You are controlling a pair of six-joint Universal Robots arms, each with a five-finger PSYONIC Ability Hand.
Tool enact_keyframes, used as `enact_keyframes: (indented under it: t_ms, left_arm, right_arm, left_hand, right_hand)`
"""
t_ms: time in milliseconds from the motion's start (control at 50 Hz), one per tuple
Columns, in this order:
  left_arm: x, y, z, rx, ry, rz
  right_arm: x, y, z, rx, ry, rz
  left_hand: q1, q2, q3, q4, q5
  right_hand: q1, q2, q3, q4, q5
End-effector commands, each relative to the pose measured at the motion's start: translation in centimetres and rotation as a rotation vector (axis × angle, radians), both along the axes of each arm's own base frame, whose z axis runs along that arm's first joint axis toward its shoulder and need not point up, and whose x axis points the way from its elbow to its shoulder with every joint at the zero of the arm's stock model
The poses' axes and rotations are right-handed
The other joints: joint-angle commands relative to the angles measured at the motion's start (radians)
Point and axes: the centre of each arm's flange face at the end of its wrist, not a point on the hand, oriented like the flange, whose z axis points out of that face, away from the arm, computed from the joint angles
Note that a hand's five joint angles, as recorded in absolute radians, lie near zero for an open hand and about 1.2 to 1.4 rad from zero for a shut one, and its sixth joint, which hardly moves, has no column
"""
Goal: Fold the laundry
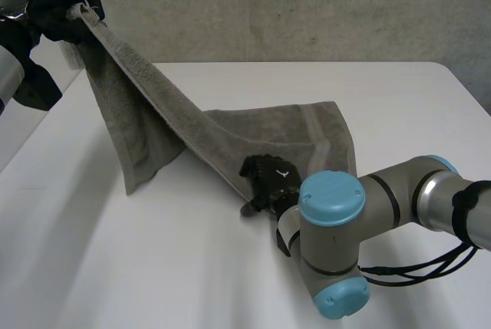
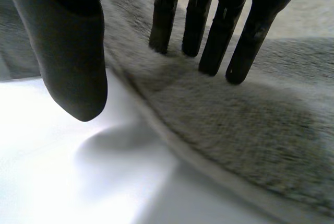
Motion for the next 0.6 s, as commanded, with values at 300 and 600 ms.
enact_keyframes:
  t_ms: [300,600]
  left_arm:
    - [0.3,-0.2,0.1,-0.002,0.001,0.009]
    - [0.1,-0.1,-0.5,0.017,-0.004,0.004]
  right_arm:
    - [-11.2,-7.8,0.2,-0.085,0.138,-0.317]
    - [-14.5,-7.1,1.1,-0.022,0.104,-0.249]
  left_hand:
    - [0.208,0.178,0.179,0.177,0.201]
    - [0.208,0.178,0.179,0.177,0.201]
  right_hand:
    - [0.349,0.355,0.352,0.356,0.344]
    - [0.788,0.795,0.791,0.795,0.783]
